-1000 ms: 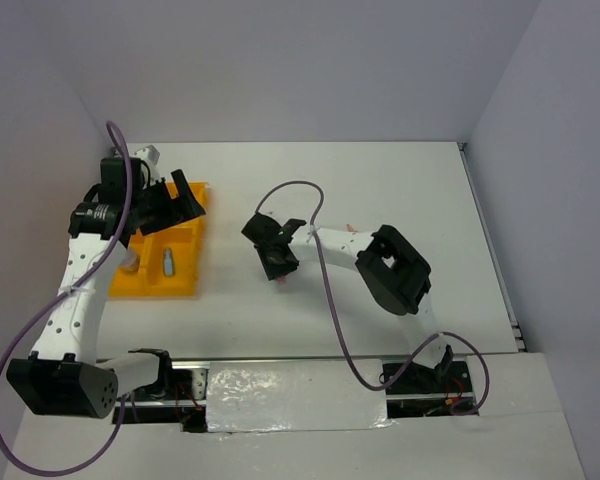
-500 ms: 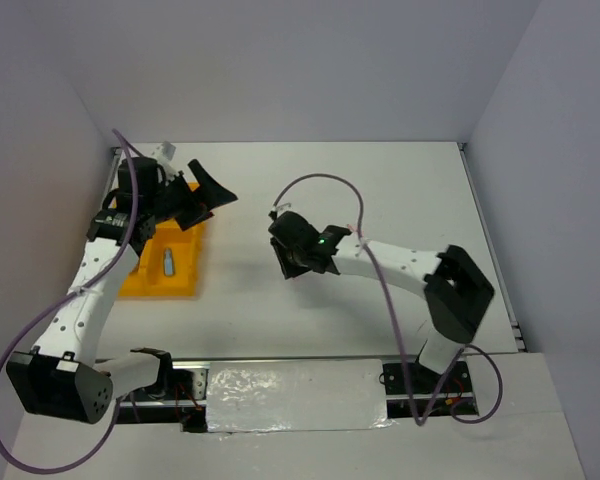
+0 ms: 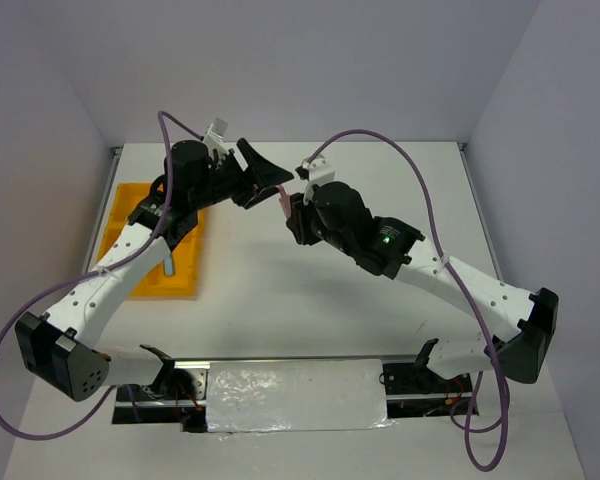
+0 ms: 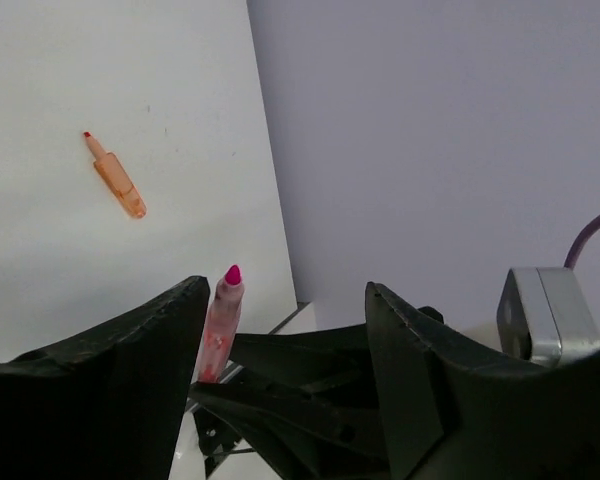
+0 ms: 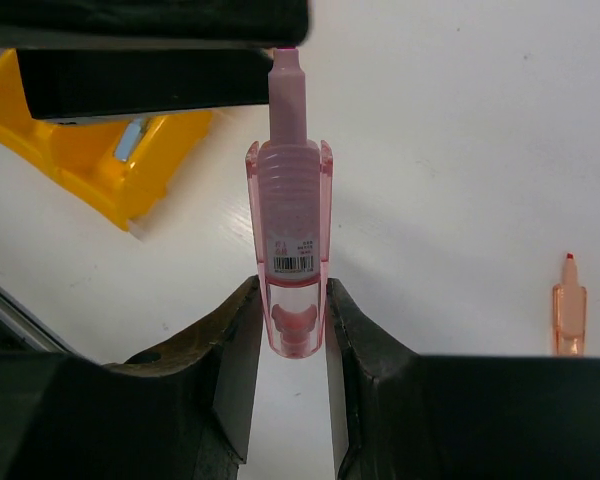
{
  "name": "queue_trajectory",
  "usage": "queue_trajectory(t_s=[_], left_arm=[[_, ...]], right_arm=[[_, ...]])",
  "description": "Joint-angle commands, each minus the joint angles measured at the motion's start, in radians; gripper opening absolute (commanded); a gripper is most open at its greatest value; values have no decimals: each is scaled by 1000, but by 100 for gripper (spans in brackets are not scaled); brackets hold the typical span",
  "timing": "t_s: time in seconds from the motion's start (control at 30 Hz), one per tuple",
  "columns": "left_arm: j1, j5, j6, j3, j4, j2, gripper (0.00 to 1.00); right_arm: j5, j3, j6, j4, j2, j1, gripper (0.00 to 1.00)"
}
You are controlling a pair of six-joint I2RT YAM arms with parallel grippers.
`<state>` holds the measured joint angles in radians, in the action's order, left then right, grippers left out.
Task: Sort the stationery into containers
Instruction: Open the pen cap from the pen.
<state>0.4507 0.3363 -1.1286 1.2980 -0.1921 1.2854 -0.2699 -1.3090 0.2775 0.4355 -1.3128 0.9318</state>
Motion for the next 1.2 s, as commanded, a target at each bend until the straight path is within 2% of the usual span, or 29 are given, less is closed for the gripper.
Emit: queue_trajectory(t_s=[0.0, 0.13, 0.37, 0.4, 0.53, 0.7, 0.83, 0.9, 1.03, 1.17], left_arm=[[39, -25, -13, 35, 65, 34, 75], [57, -39, -23, 1, 114, 37, 46], [60, -25, 15, -2, 120, 52, 42], [62, -26, 19, -8, 121, 52, 37], [66, -42, 52, -14, 112, 46, 29], [66, -60, 95, -8, 91, 37, 31], [69, -59, 163, -16, 108, 25, 18], [69, -68, 185, -34, 121, 11, 0], [68, -95, 224, -60, 128, -17, 0], [65, -161, 230, -36, 77, -26, 0]], right_arm=[[-29, -50, -32, 29, 26, -1, 0], [-20, -62, -37, 55, 27, 1, 0], [8, -70, -37, 83, 38, -5, 0], [9, -73, -37, 86, 38, -5, 0], [29, -87, -20, 101, 34, -17, 0], [136, -140, 12, 158, 9, -51, 0], [221, -232, 34, 233, -32, -73, 0], [263, -265, 51, 284, -48, -80, 0], [360, -315, 68, 335, -68, -102, 0], [420, -283, 51, 336, -60, -102, 0]])
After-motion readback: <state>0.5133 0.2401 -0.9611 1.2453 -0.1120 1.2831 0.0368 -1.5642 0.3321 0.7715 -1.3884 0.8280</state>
